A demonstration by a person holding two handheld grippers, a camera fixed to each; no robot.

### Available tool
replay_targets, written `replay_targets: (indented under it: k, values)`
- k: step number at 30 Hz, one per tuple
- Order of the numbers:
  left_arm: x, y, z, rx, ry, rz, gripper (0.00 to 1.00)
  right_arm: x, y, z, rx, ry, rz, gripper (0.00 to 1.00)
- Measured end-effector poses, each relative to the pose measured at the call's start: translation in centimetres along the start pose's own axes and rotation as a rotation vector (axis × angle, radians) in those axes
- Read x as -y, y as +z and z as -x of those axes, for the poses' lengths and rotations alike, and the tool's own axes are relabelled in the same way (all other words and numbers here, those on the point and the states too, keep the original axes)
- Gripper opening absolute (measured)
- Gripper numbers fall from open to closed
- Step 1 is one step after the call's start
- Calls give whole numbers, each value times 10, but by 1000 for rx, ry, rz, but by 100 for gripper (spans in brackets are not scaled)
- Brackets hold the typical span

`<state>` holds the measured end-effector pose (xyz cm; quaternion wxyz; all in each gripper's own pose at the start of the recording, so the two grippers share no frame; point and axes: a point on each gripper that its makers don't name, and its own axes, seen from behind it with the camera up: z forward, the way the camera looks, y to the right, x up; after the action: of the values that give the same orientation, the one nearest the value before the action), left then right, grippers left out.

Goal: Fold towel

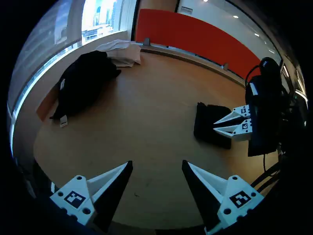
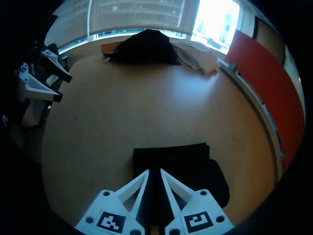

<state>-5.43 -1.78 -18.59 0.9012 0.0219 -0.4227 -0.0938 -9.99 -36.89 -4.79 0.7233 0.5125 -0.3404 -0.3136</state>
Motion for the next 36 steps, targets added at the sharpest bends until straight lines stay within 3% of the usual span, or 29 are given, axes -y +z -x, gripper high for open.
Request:
replay_targets:
  k: [8,15,18,27,36]
  values:
    - [-4,1,3,3,-11,9,94,1,3,2,3,9,-8,14]
    - [-2,1,2,3,-9,7,93,-2,-4,0,-17,35,1,54]
    - [-2,1,1,3,-12,9,93,-3,-8,1,-22,46,4,67]
    - [-5,2,-1,1,-7,15,94,-4,-20,8,-30,73,21,68]
    - [-7,3,-2,0,-2,23,93,-1,-35,33,-14,131,51,68]
